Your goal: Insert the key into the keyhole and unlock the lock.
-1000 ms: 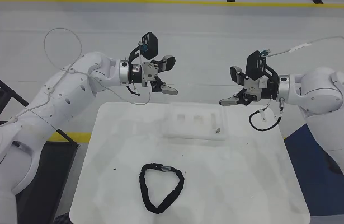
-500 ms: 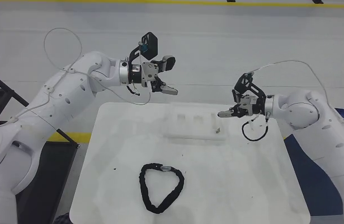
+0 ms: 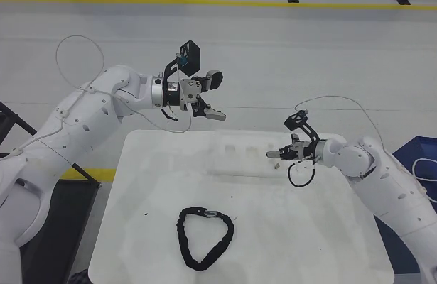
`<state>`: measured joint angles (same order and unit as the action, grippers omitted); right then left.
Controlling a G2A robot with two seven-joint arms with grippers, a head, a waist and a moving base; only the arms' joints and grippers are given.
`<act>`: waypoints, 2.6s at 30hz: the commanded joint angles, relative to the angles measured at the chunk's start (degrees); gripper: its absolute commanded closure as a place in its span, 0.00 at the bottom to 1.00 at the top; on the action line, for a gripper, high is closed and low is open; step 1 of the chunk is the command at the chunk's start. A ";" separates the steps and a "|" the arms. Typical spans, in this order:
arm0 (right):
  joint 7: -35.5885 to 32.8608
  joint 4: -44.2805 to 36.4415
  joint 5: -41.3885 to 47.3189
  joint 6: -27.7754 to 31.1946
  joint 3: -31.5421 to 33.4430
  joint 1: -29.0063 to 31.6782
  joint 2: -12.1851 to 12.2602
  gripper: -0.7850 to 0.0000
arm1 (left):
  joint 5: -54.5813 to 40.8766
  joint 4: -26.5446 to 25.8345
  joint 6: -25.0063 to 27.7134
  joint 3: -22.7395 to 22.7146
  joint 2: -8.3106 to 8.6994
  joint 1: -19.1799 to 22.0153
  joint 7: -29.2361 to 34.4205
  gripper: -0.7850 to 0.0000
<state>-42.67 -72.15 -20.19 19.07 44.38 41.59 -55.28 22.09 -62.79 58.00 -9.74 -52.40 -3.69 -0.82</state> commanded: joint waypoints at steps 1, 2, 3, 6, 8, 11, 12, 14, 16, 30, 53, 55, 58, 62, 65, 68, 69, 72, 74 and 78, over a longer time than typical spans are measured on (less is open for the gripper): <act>-0.96 0.41 1.38 -3.05 -0.66 0.07 -0.55 0.00 | 0.00 0.00 0.00 0.00 0.00 0.00 0.00 0.00; -1.43 0.85 1.67 -3.89 -1.02 0.00 -0.81 0.00 | 0.00 0.00 0.00 0.00 0.00 0.00 0.00 0.00; -1.91 1.24 1.64 -4.87 -1.42 -0.19 -1.08 0.00 | 0.00 0.00 0.00 0.00 0.00 0.00 0.00 0.00; -2.73 2.91 3.49 -6.95 -2.18 -0.57 -1.95 0.00 | 0.00 0.00 0.00 0.00 0.00 0.00 0.00 0.00; -3.58 3.97 4.87 -7.09 -2.82 -0.92 -2.58 0.00 | 0.00 0.00 0.00 0.00 0.00 0.00 0.00 0.00; -5.28 6.39 7.05 -8.50 -3.99 -1.52 -3.66 0.00 | 0.00 0.00 0.00 0.00 0.00 0.00 0.00 0.00; -5.78 7.32 7.67 -9.10 -4.41 -1.78 -4.04 0.00 | 0.00 0.00 0.00 0.00 0.00 0.00 0.00 0.00; -6.42 9.32 9.95 -9.42 -4.96 -2.15 -4.85 0.00 | 0.00 0.00 0.00 0.00 0.00 0.00 0.00 0.00; -7.00 11.29 11.35 -8.93 -5.40 -2.91 -5.57 0.00 | 0.00 0.00 0.00 0.00 0.00 0.00 0.00 0.00; -7.16 11.59 11.56 -8.72 -5.46 -3.07 -5.69 0.00 | 0.00 0.00 0.00 0.00 0.00 0.00 0.00 0.00; -13.81 17.36 11.07 -14.98 -7.46 -7.24 -8.81 0.00 | 0.00 0.00 0.00 0.00 0.00 0.00 0.00 0.00; -14.31 18.61 10.46 -15.49 -8.21 -8.05 -9.45 0.02 | 0.00 0.00 0.00 0.00 0.00 0.00 0.00 0.00; -14.72 20.50 10.52 -16.27 -9.17 -8.96 -10.52 0.10 | 0.00 0.00 0.00 0.00 0.00 0.00 0.00 0.00; -14.91 22.68 9.48 -18.38 -10.65 -10.20 -11.97 0.24 | 0.00 0.00 0.00 0.00 0.00 0.00 0.00 0.00; -14.71 24.06 8.70 -20.51 -11.54 -10.95 -12.99 0.32 | 0.00 0.00 0.00 0.00 0.00 0.00 0.00 0.00; -14.51 25.29 7.85 -22.33 -12.26 -11.58 -13.89 0.36 | 0.00 0.00 0.00 0.00 0.00 0.00 0.00 0.00; -14.43 25.67 7.57 -22.78 -12.47 -11.75 -14.17 0.36 | 0.00 0.00 0.00 0.00 0.00 0.00 0.00 0.00; -14.26 26.81 7.09 -23.80 -12.97 -12.11 -14.98 0.44 | 0.00 0.00 0.00 0.00 0.00 0.00 0.00 0.00; -14.24 27.57 6.89 -24.09 -13.27 -12.31 -15.52 0.51 | 0.00 0.00 0.00 0.00 0.00 0.00 0.00 0.00; -14.29 29.22 6.66 -24.81 -13.71 -12.77 -16.56 0.61 | 0.00 0.00 0.00 0.00 0.00 0.00 0.00 0.00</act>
<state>-56.87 -43.36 -13.50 -5.60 30.76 28.94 -71.61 22.09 -62.79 58.00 -9.74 -52.40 -3.69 -0.82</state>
